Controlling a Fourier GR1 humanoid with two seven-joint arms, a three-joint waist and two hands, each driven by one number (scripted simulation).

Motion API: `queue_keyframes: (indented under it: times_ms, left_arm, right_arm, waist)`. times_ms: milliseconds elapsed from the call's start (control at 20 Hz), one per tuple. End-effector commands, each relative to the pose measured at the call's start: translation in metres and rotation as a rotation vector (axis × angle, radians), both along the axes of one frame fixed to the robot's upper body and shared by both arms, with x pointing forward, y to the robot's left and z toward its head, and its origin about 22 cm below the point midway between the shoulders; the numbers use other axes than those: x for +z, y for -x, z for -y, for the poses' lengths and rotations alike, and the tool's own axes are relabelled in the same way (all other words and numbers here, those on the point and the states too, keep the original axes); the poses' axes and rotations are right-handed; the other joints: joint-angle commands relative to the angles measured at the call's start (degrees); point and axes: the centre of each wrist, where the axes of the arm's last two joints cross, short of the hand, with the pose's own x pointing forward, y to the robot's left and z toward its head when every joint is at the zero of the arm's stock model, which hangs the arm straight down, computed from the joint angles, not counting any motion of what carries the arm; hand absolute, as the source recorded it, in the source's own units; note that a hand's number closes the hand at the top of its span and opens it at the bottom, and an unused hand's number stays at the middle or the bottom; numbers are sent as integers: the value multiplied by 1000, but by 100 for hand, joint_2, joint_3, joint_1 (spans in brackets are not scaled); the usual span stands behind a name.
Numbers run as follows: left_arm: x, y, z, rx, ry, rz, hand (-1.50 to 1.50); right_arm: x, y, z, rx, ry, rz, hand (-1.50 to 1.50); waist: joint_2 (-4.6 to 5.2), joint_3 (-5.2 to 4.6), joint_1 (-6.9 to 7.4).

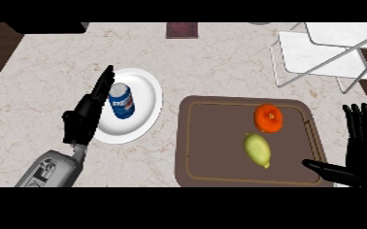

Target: Pick the lemon from the tray and place it in the tiered shelf

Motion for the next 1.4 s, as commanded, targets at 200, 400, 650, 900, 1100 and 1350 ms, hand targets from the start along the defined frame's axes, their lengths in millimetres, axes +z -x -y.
queue_keyframes:
  times_ms: [200, 400, 650, 900, 1100, 1350]
  left_arm:
    - [-8, 14, 4, 22, -5, -17, 0]
    - [-5, 4, 2, 10, -7, -25, 0]
    - [-6, 14, -3, 18, -5, -5, 0]
    - [-10, -6, 0, 8, 6, -22, 0]
    - [-6, -7, 16, -3, 5, -33, 0]
    - [-6, -12, -5, -1, -7, -5, 0]
  right_arm:
    - [54, 37, 9, 53, 286, -51, -150]
    - [69, 52, 2, 59, 507, -132, -150]
    - [98, 80, -1, 0, 758, -223, -150]
    - [110, 104, -40, -50, 818, -277, -150]
    - [105, 110, -67, -58, 809, -282, -150]
    - [127, 112, -84, -80, 797, -270, -150]
  waist:
    - [-21, -22, -42]
    - [-15, -27, -82]
    - [-30, -30, -93]
    - [2, -22, -86]
    - [4, -15, -32]
    - [3, -16, -18]
